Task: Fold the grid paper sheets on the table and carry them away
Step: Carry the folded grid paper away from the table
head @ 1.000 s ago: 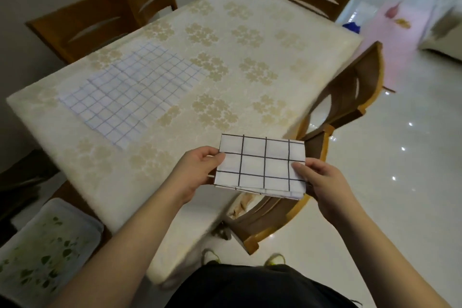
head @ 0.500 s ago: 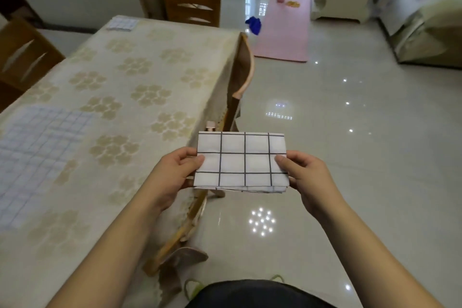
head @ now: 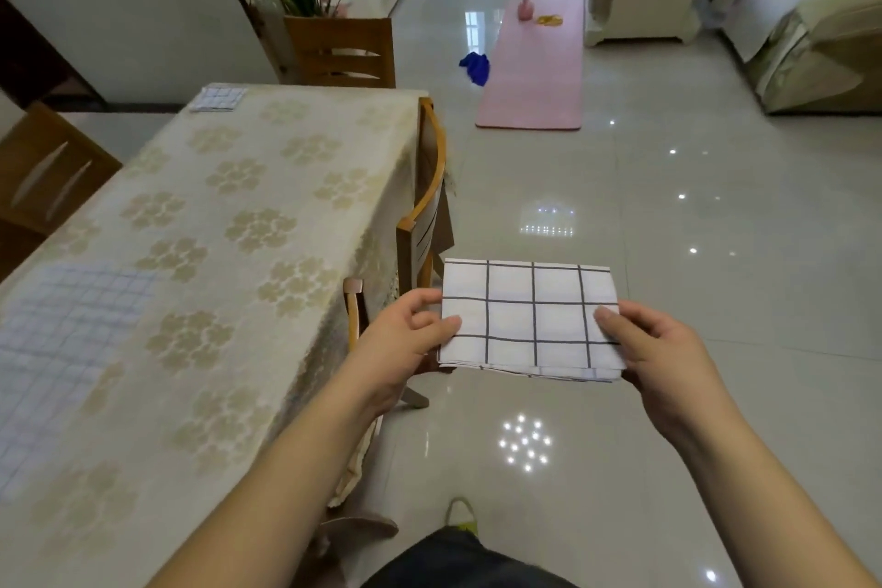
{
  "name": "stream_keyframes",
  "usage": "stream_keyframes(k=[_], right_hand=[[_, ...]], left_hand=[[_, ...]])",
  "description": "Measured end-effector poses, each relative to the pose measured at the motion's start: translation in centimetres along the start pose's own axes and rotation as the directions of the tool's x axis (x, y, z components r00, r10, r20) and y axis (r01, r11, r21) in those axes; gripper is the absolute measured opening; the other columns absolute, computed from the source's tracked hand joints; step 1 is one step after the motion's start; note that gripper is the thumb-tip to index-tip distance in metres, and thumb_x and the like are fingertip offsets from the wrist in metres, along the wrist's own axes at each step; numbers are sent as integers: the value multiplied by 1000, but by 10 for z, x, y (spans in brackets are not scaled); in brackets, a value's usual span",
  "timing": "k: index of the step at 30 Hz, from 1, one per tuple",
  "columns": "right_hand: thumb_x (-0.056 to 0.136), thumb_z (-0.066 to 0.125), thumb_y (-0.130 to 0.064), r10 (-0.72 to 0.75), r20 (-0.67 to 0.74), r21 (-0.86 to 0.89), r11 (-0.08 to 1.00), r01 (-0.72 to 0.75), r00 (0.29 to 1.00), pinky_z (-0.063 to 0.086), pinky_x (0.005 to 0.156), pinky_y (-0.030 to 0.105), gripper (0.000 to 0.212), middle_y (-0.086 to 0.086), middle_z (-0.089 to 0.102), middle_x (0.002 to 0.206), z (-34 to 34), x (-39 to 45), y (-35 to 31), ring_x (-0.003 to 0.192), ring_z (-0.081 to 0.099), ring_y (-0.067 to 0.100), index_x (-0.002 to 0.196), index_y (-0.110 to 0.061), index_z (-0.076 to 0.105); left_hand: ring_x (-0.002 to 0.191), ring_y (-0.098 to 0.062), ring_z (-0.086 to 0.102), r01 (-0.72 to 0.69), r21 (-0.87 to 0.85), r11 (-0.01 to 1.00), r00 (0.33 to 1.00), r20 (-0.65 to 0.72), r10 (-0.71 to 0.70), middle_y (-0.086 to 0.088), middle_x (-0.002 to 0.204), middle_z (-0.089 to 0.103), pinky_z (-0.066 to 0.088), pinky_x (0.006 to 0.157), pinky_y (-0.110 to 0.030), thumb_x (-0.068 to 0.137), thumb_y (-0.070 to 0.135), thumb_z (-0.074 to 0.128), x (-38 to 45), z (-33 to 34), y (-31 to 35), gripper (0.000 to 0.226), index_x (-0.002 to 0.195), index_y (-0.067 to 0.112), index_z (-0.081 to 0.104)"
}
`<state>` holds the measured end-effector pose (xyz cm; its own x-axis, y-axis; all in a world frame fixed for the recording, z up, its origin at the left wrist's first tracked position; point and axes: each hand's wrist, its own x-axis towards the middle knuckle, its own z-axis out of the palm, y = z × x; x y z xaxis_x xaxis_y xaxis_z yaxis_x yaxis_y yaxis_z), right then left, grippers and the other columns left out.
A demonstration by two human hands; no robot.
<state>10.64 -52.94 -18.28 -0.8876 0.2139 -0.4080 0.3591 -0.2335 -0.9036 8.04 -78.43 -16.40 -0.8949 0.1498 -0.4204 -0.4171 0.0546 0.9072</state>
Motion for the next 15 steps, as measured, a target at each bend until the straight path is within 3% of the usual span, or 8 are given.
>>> stream_keyframes(k=[3, 8, 13, 15], right_hand=[[91, 64, -9, 25, 21, 0, 1000, -25, 999, 56, 67, 27, 10, 12, 76, 92, 3, 19, 0, 76, 70, 18, 99, -7, 71], [91, 64, -7, 32, 10, -29, 999, -31, 999, 58, 67, 27, 11, 12, 76, 90, 15, 68, -15, 78, 70, 21, 99, -3, 69], [90, 66, -7, 30, 9, -55, 998, -30, 1000, 56, 63, 25, 15, 10, 77, 87, 36, 130, -50, 73, 71, 17, 103, 0, 68], [90, 67, -7, 25, 4, -56, 998, -25, 1000, 56, 62, 24, 16, 10, 77, 88, 42, 152, -66, 74, 72, 17, 104, 0, 69]], left_hand=[[84, -18, 73, -9, -37, 999, 1000, -23, 8, -6, 99, 76, 54, 61, -22, 91, 8, 64, 26, 3, 6, 30, 120, 13, 58], [85, -21, 72, -36, -50, 998, 998, -56, 33, -8, 98, 76, 55, 66, -26, 89, 11, 66, 83, -4, 16, 29, 118, 10, 60], [93, -32, 69, -50, -110, 993, 997, -59, 44, -13, 100, 75, 51, 86, -43, 77, 20, 77, 146, -21, 40, 43, 116, 9, 62], [88, -31, 68, -51, -124, 991, 998, -52, 45, -16, 98, 75, 51, 83, -42, 75, 19, 78, 168, -25, 52, 44, 114, 7, 63]])
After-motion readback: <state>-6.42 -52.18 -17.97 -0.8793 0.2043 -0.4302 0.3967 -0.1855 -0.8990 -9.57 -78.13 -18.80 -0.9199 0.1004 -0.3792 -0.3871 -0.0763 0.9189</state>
